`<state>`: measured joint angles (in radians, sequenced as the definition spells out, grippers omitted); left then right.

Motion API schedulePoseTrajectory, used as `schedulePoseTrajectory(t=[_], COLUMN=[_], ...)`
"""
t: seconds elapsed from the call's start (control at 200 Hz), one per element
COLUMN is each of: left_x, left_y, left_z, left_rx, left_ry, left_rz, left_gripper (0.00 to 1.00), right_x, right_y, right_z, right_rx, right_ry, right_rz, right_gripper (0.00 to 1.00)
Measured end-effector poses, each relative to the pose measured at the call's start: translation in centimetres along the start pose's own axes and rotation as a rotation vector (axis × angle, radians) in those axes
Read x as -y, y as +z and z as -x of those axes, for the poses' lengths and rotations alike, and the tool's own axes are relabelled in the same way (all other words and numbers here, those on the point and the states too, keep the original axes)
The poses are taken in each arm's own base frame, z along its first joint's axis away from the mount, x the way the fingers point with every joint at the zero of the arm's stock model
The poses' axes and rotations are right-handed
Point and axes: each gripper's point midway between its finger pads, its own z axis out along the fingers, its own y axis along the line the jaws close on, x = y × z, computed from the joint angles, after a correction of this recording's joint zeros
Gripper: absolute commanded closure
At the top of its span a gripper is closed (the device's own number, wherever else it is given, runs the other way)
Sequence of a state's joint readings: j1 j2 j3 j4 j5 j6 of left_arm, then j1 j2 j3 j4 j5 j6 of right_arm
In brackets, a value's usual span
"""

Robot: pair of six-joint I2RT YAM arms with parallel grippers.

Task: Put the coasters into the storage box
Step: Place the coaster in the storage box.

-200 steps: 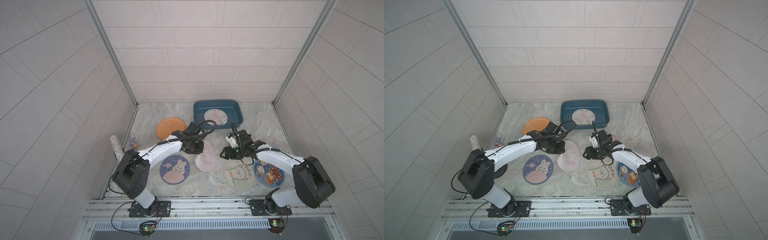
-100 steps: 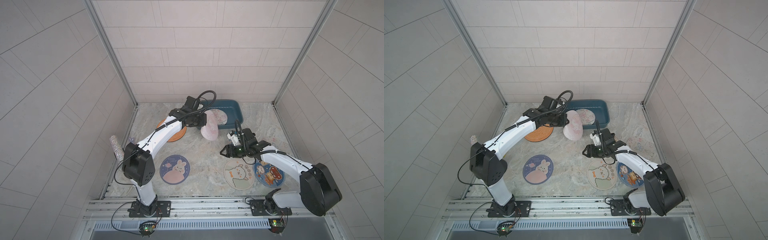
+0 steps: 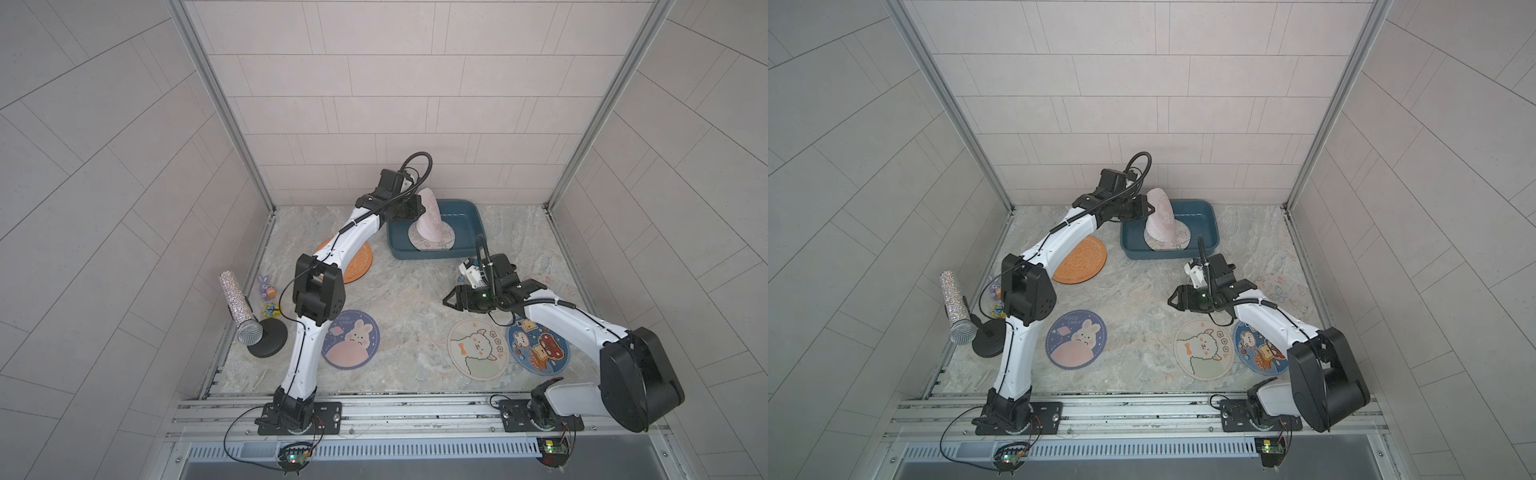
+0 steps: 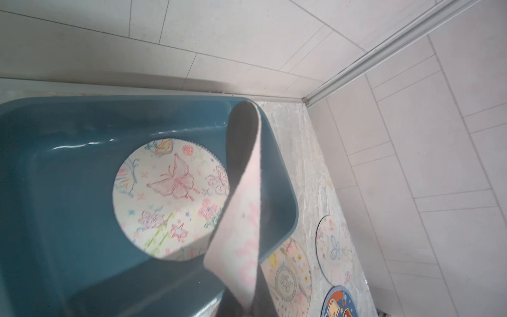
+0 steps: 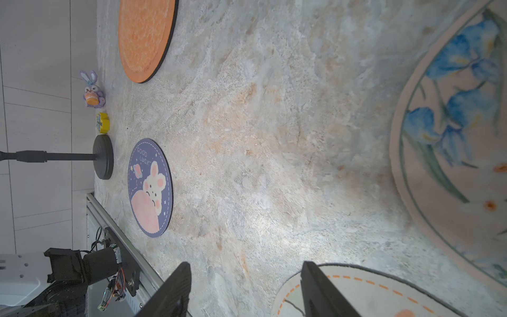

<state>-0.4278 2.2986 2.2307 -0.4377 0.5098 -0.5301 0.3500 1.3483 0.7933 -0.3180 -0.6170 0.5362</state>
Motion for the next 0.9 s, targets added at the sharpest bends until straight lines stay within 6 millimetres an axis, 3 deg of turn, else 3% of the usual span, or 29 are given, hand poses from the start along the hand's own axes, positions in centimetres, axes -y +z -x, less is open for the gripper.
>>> schedulePoseTrajectory(t=[0.13,0.255,0.4,0.445,0.565,0.64,0.761,0.901], left_x=[-2.2,-6.7,-12.3,-13.3,-15.3,-15.9,-15.9,-15.3], left_y=[3.4,6.4,7.0,6.7,5.6,5.4,5.1,4.3], left_z=[0.3,-1.5,-3.5,-3.8,-3.7,-3.9,-4.3,-3.6], left_rx=[0.009,-0.034,-0.083,-0.096,-0.095,-0.101,-0.108,-0.096], left_ry=[-0.071,-0.157,-0.231,-0.241,-0.234,-0.226,-0.211,-0.191], left_rz=[-0.054,-0.020,0.097,0.130,0.208,0.236,0.270,0.280], left_gripper=[1.00,1.00,0.99,0.90,0.51,0.33,0.19,0.10], right_x=[0.0,0.1,0.1,0.1,0.2,0.3,0.7,1.2], right_y=[0.0,0.2,0.1,0.1,0.1,0.1,0.0,-0.1], right_z=[0.3,0.4,0.5,0.4,0.4,0.4,0.4,0.6], right_rx=[0.001,-0.003,-0.003,-0.004,-0.004,-0.004,-0.001,0.003], right_ry=[0.003,0.011,0.012,0.013,0.014,0.015,0.024,0.036], right_rz=[0.001,-0.001,-0.002,-0.003,-0.008,-0.014,-0.029,-0.043], right_gripper=[0.33,0.33,0.33,0.33,0.32,0.32,0.31,0.31])
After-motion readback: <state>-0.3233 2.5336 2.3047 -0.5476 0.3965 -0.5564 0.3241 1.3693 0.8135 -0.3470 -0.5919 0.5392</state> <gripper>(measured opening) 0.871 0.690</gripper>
